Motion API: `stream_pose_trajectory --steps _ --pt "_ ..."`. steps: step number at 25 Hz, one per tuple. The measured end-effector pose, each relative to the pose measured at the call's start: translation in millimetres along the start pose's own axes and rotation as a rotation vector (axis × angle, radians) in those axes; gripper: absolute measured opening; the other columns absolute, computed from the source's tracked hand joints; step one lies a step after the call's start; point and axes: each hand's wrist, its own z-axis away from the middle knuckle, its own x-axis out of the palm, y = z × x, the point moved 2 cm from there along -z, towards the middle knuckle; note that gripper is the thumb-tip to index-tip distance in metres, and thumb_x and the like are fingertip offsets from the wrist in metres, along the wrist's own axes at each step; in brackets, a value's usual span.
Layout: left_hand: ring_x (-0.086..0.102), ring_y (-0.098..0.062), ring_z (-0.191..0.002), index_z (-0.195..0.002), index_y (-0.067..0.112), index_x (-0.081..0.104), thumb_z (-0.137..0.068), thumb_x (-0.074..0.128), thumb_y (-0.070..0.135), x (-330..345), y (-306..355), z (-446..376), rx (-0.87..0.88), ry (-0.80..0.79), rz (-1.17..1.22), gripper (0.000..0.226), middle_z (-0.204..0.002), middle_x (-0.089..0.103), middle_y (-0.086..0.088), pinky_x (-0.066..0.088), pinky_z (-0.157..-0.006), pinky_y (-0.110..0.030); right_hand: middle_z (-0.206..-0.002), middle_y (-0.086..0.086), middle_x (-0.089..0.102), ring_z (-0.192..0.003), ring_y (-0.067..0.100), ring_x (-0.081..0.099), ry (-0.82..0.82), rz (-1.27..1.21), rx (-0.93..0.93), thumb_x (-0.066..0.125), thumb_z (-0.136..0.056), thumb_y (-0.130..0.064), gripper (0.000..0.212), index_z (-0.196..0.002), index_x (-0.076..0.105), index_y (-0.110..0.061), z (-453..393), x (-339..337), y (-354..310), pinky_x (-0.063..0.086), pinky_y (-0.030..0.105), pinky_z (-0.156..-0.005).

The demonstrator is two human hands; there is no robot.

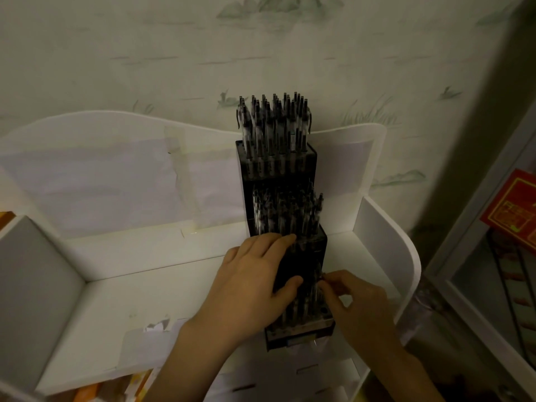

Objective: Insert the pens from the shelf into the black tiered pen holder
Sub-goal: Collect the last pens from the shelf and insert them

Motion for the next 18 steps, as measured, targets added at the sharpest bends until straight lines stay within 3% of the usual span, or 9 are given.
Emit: stream_pose_trajectory --steps 6,11,14,18 --pt "0.034 -0.004 -0.133 -0.148 0.038 0.025 -0.091 0.046 0.055 3.1 -4.2 0.7 0.0 0.01 -0.017 0.063 -0.147 0.035 0.017 0.03 -0.108 -0.023 -0.072 -0.021 0.066 -0.07 -0.007 0.064 -0.071 -0.042 0.062 0.07 -0.086 -0.014 0.022 -0.085 0.062 -0.034 11.9 17.0 18.8 0.048 0.005 -0.061" --pt "0.038 -0.004 -0.13 -0.147 0.037 0.028 -0.094 0.046 0.05 5.6 -4.2 -0.1 0.014 0.029 -0.016 0.058 -0.145 0.037 0.017 0.032 -0.105 -0.02 -0.083 -0.023 0.065 -0.076 -0.004 0.062 -0.105 0.068 0.107 0.069 -0.086 -0.028 0.011 -0.097 0.069 -0.032 6.7 13.1 20.0 0.051 0.013 -0.067" --pt "0.038 -0.005 -0.13 -0.147 0.035 0.031 -0.094 0.047 0.048 5.7 -3.7 -2.7 0.012 0.043 -0.044 0.057 -0.145 0.038 0.015 0.03 -0.105 -0.019 -0.096 -0.018 0.064 -0.085 -0.001 0.058 -0.021 0.161 0.027 0.071 -0.083 -0.036 0.033 -0.114 0.064 -0.028 0.5 1.1 8.0 0.045 0.011 -0.074" --pt "0.031 -0.007 -0.136 -0.149 0.035 0.027 -0.094 0.045 0.05 4.6 2.3 -13.1 0.018 0.046 -0.101 0.059 -0.151 0.031 0.013 0.026 -0.108 -0.022 -0.115 -0.011 0.06 -0.104 0.007 0.055 0.02 0.233 -0.126 0.07 -0.082 -0.041 0.051 -0.127 0.056 -0.025 -24.5 -13.7 -8.8 0.042 0.019 -0.089"
